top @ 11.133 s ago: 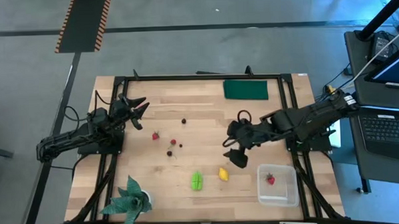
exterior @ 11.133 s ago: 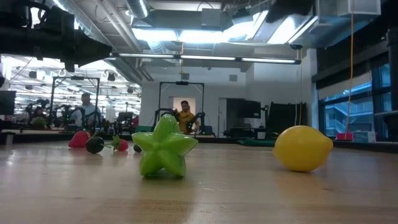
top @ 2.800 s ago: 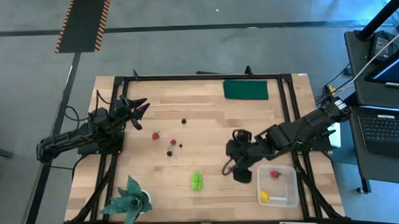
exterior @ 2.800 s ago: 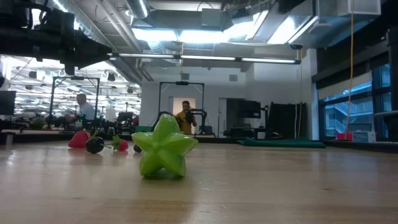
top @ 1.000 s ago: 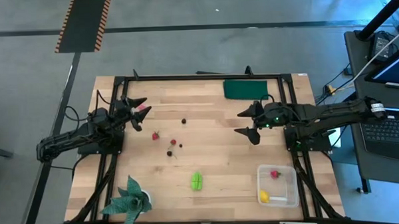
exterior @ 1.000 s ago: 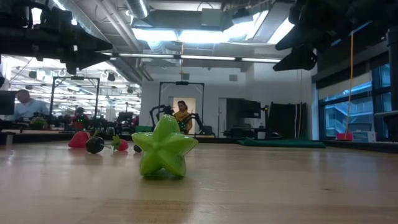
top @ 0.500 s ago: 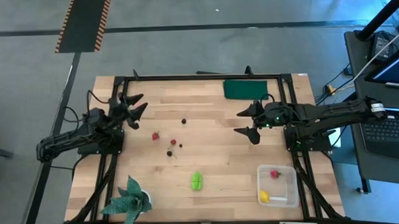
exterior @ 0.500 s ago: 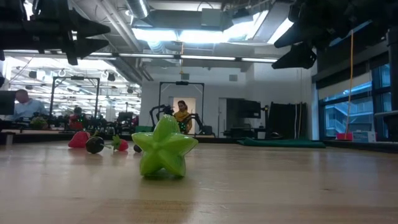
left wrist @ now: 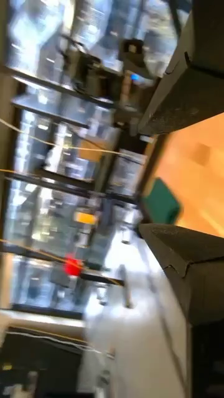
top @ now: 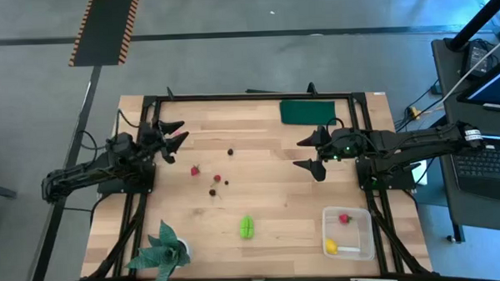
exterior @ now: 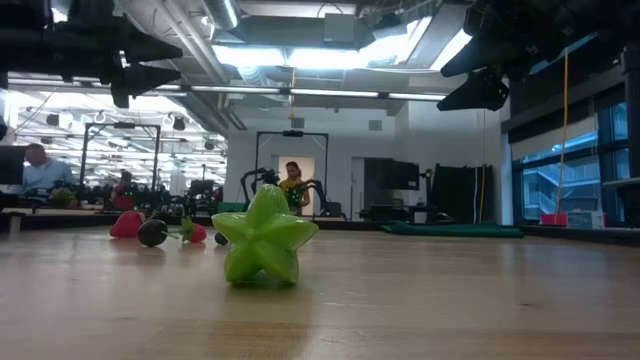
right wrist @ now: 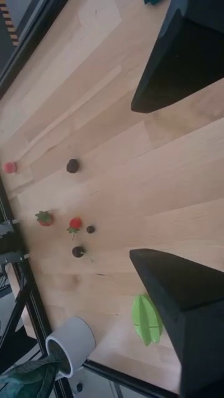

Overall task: Pick and placing Produce into tupperware
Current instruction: Put the blackberry into the transparent bin

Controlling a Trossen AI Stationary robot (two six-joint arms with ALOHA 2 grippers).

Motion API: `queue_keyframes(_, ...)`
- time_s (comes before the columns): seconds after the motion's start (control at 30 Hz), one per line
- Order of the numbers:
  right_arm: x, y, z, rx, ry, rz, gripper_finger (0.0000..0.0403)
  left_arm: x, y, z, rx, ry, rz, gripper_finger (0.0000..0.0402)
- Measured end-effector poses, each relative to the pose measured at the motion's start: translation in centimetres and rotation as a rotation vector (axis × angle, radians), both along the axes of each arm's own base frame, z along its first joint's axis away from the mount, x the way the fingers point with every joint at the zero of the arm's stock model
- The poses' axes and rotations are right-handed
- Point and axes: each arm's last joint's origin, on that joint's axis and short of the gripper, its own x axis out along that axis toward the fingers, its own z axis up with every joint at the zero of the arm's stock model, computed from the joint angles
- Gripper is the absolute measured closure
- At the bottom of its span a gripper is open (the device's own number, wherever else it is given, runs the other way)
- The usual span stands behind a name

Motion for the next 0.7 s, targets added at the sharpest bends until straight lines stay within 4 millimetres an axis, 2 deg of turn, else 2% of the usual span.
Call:
queue_keyframes(0.17,0.0,0.0,0.0,-0.001,0.0,0.001,0.0026,0.8,0.3,1.9,-0.031,0.182,-0.003,0.019)
queue_keyframes(0.43,0.0,0.0,0.0,0.0,-0.001,0.0,0.0026,2.6,0.7,5.1,-0.026,0.324,-0.061,0.0211)
queue_keyframes(0.7,0.0,0.0,0.0,-0.001,-0.001,0.001,0.0026,5.6,1.7,6.8,-0.083,0.621,-0.103,0.0221)
